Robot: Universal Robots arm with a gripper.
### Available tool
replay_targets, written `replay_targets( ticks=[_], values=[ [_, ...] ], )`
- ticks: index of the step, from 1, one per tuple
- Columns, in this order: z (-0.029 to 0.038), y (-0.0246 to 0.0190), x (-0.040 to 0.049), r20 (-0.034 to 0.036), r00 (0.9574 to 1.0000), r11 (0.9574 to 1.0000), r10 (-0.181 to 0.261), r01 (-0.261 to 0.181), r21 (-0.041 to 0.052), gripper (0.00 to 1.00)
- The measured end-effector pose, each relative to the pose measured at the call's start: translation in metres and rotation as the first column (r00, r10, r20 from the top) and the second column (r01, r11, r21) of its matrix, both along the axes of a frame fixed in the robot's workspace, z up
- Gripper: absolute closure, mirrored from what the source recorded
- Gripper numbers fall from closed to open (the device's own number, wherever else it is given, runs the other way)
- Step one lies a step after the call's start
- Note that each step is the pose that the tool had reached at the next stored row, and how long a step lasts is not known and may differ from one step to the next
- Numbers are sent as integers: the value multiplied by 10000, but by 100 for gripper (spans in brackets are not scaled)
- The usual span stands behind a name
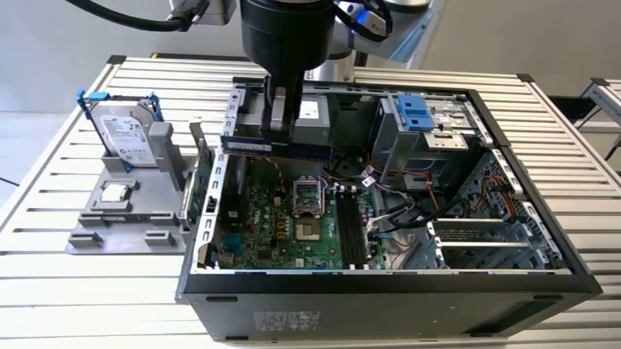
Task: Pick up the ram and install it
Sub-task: 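Pick up the ram and move it above insertion slot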
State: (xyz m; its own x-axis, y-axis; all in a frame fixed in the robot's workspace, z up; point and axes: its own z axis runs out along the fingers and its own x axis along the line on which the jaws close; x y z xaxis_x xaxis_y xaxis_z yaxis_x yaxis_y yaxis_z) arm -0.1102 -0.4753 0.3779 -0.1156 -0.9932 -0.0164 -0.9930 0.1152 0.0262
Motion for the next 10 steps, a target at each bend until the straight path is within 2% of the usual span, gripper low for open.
replay_targets(
  ticks=[10],
  values=[
    [0, 15, 121, 0, 10000, 10000, -3, 3, 1, 100]
  ],
)
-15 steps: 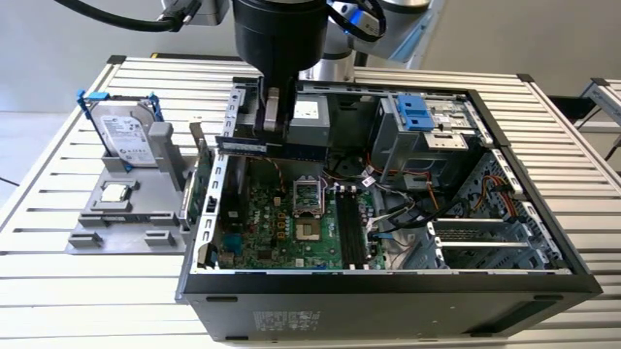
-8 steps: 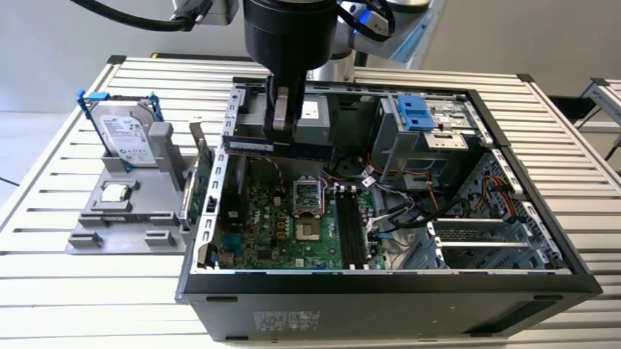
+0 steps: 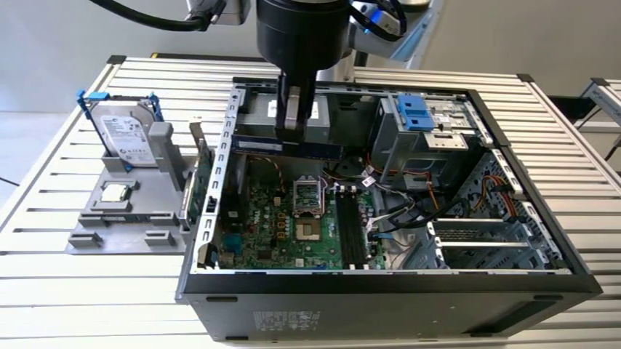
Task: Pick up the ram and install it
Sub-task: 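Pick up the ram and move it above insertion slot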
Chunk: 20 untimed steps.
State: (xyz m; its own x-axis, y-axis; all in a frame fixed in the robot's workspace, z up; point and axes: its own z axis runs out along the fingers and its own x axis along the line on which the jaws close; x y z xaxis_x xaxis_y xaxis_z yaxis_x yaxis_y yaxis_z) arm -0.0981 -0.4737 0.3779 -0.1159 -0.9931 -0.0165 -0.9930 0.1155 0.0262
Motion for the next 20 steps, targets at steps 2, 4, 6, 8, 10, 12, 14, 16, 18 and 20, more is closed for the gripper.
replay_targets(
  ticks=[2, 4, 6, 8, 10, 12, 14, 16, 18, 20],
  values=[
    [0, 3, 28, 0, 10000, 10000, 0, 0, -1, 100],
    [0, 6, 55, 1, 10000, 10000, 0, 0, -1, 100],
    [0, 10, 83, 0, 10000, 10000, -1, 1, -1, 100],
    [1, 13, 113, -1, 10000, 10000, 0, 0, -1, 100],
    [1, 17, 142, -1, 10000, 10000, -1, 1, -1, 100],
    [0, 22, 170, 0, 10000, 10000, -1, 1, 0, 100],
    [0, 28, 195, 0, 10000, 10000, 0, 0, 0, 100],
    [0, 34, 222, 0, 10000, 10000, 0, 0, 0, 100],
    [0, 39, 246, 0, 10000, 10000, 0, 0, 0, 100],
    [0, 42, 269, 0, 10000, 10000, -1, 1, -1, 100]
  ],
)
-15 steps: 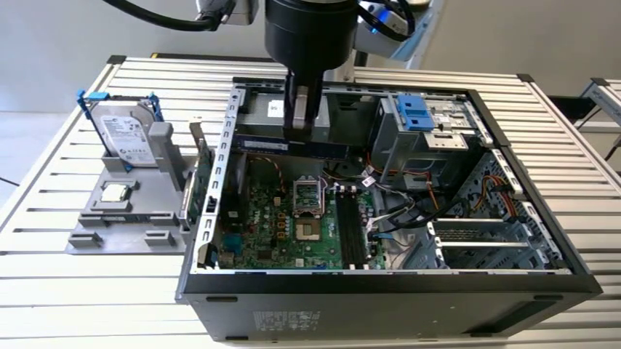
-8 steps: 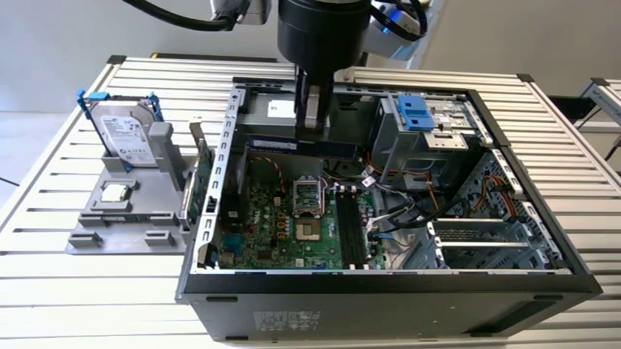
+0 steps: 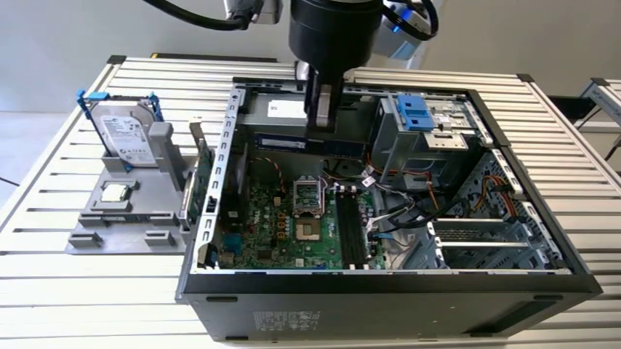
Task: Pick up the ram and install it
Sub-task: 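Pick up the ram and move it above insertion slot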
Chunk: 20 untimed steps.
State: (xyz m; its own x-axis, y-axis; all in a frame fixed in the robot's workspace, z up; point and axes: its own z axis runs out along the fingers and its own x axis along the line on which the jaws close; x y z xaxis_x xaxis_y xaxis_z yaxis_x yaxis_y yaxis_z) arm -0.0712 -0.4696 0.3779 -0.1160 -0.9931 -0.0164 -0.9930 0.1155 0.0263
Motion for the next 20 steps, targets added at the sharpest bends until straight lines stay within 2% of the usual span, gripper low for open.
replay_targets(
  ticks=[20],
  values=[
    [-1, 25, 223, 0, 10000, 10000, 0, 0, 1, 100]
  ],
)
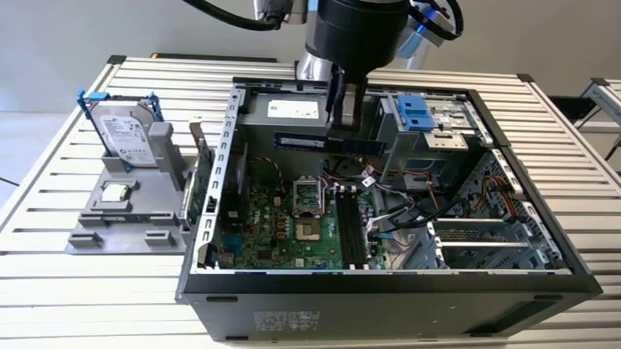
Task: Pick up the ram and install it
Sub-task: 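Pick up the ram and move it above insertion slot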
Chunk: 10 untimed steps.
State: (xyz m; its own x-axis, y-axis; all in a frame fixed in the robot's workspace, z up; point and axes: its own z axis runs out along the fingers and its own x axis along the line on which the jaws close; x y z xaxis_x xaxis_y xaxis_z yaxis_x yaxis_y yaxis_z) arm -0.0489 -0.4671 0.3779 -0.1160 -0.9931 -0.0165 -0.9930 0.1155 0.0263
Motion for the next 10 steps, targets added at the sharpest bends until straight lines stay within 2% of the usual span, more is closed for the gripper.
replay_targets(
  ticks=[10],
  values=[
    [0, 14, 118, 0, 10000, 10000, 0, 0, 0, 100]
  ],
)
